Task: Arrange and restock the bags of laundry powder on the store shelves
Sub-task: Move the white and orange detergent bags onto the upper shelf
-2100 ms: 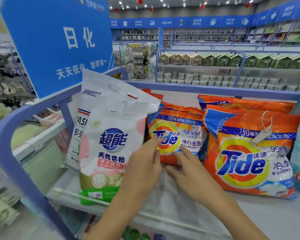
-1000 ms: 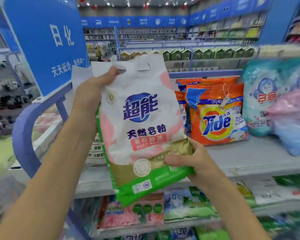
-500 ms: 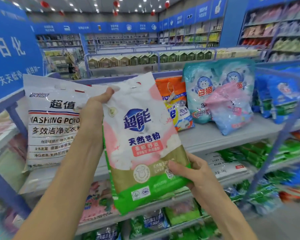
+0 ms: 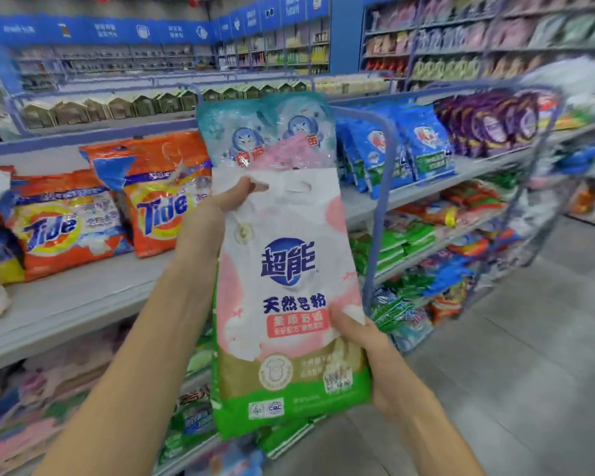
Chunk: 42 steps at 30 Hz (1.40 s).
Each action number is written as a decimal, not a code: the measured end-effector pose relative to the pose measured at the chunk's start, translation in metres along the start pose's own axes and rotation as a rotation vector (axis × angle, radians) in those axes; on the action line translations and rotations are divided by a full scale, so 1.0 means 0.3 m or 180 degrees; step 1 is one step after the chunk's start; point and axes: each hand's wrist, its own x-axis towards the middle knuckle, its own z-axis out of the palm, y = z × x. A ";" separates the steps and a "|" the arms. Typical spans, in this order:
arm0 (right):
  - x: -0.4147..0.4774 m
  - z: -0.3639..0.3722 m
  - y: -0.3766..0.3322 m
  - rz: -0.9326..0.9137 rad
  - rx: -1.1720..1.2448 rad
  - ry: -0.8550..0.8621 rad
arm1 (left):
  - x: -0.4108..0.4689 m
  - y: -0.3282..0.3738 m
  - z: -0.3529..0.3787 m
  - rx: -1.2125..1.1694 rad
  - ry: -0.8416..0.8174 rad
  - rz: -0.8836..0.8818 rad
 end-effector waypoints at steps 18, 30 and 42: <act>-0.115 -0.809 -0.297 -0.0519 -0.0127 0.1905 | -0.057 -0.538 0.849 -0.0407 -0.1324 -0.1408; 0.005 -1.328 -0.665 -0.0289 -0.0743 0.1919 | 0.253 -0.666 1.472 -0.1158 -0.1417 -0.1514; 0.227 -1.917 -0.960 0.0265 -0.0387 0.1295 | 0.478 -0.740 1.995 -0.1237 -0.0649 -0.1596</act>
